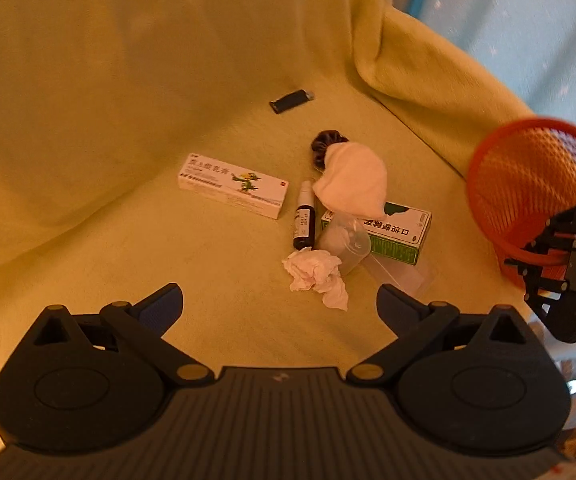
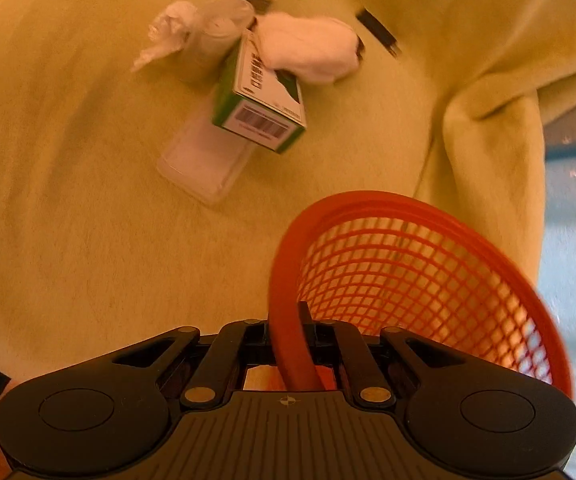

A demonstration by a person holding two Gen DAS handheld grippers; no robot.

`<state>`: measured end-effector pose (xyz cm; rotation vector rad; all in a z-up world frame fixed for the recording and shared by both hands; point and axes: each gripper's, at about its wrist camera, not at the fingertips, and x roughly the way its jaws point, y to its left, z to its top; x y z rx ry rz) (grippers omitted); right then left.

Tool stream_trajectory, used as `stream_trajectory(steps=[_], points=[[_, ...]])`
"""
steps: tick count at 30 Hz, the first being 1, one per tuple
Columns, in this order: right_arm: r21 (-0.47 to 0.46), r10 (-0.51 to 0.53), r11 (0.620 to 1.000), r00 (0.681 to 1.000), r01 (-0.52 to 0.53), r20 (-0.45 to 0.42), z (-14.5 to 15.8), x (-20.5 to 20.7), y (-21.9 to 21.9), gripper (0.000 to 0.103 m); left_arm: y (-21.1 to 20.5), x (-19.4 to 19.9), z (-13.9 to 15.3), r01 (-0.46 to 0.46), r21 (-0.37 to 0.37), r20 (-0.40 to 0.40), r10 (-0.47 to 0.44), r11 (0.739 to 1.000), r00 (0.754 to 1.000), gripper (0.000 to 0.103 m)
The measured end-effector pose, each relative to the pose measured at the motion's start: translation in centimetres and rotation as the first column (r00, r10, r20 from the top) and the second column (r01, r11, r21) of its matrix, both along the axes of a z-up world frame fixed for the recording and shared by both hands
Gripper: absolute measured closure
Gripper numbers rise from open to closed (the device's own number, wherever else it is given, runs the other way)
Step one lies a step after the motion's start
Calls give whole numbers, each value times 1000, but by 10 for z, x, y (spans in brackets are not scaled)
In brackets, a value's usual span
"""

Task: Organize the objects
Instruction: 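Reach the left tool to the crumpled white tissue and grasp it, then carry the tissue with the left tool into the wastebasket and release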

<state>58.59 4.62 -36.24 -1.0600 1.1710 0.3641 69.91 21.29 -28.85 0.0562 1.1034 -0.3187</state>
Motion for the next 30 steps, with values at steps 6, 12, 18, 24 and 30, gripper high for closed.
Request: stream_trajectory(steps=[6, 12, 18, 24, 30], points=[[40, 63, 997, 997, -65, 37, -7, -1, -6, 101, -21, 7, -13, 55, 14, -2, -55, 998, 998, 2], [62, 67, 996, 996, -71, 52, -9, 5, -10, 102, -34, 16, -35, 108, 3, -12, -108, 994, 994, 5], [76, 24, 997, 997, -29, 74, -9, 9, -8, 102, -44, 22, -65, 169, 12, -15, -169, 985, 985, 18], [85, -8, 996, 997, 1, 82, -9, 14, -7, 102, -54, 34, -98, 170, 24, -25, -169, 985, 985, 36], [91, -15, 996, 996, 7, 83, -9, 16, -8, 102, -65, 40, -117, 198, 78, -31, -197, 977, 980, 68]])
